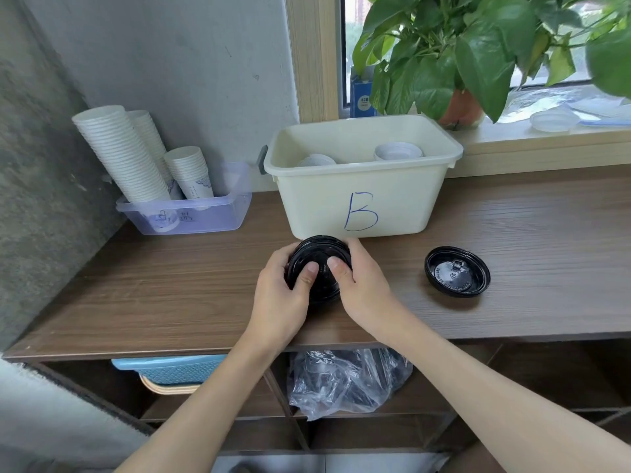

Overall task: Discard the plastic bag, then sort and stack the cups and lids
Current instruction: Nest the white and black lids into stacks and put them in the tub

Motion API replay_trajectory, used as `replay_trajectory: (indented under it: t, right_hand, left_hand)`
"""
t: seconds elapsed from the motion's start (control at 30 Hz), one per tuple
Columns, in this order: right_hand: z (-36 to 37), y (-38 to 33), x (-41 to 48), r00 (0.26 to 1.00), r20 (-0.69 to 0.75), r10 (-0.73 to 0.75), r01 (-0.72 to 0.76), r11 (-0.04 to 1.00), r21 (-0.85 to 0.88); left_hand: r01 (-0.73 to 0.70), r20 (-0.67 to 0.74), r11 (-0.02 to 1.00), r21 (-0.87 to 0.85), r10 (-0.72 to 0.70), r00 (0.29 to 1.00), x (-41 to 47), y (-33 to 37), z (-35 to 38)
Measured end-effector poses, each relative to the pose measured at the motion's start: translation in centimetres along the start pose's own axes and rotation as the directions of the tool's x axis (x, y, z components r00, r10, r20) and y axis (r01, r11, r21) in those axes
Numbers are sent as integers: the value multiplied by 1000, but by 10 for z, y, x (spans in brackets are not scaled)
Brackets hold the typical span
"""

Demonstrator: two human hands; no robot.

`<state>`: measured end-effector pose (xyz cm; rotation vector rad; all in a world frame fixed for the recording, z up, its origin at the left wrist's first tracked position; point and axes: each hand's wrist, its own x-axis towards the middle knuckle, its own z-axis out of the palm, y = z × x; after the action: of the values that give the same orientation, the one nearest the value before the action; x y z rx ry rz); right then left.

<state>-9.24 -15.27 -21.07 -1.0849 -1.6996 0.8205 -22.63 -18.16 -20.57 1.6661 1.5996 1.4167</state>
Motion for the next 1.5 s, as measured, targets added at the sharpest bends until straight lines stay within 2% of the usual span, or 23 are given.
replay_trajectory:
  t: [0.17,0.83,1.03,1.13,1.27,1.4,1.43,1.5]
  right_hand:
    - [1,-2,0,1000,25,-7,7,1000,12]
    - [0,-4,-1,1000,2,29,-29,1000,-13]
    - [-1,-4,-1,1000,-7,24,-24,999,-25]
    - [-4,-6,-2,998,9,57,-56,997,-44]
    - [-19,-16,-6,999,-23,41,-44,991,-128]
    - [-68,-20,-16,981,-180,-72,17,957,-291]
    - [-82,-15,-18,969,-232,-84,-8,929,-371]
    - [-106,-3,-22,950,-311,-19,-151,846,-512]
  left_hand:
    - [59,-48,998,1,-59,997,-2,2,1]
    - [-10,-40,997,72,13,999,-6,3,5]
    - [-2,77,1000,-13,3,997,-1,1,2]
    - [37,70,999,-39,-34,997,0,4,1]
    - [77,27,994,-80,-75,997,0,5,1]
    - [95,-13,990,-102,-97,995,-5,15,15]
    - [95,-14,989,-115,-98,995,-8,18,20]
    - [87,-4,989,-119,-88,996,-13,22,29]
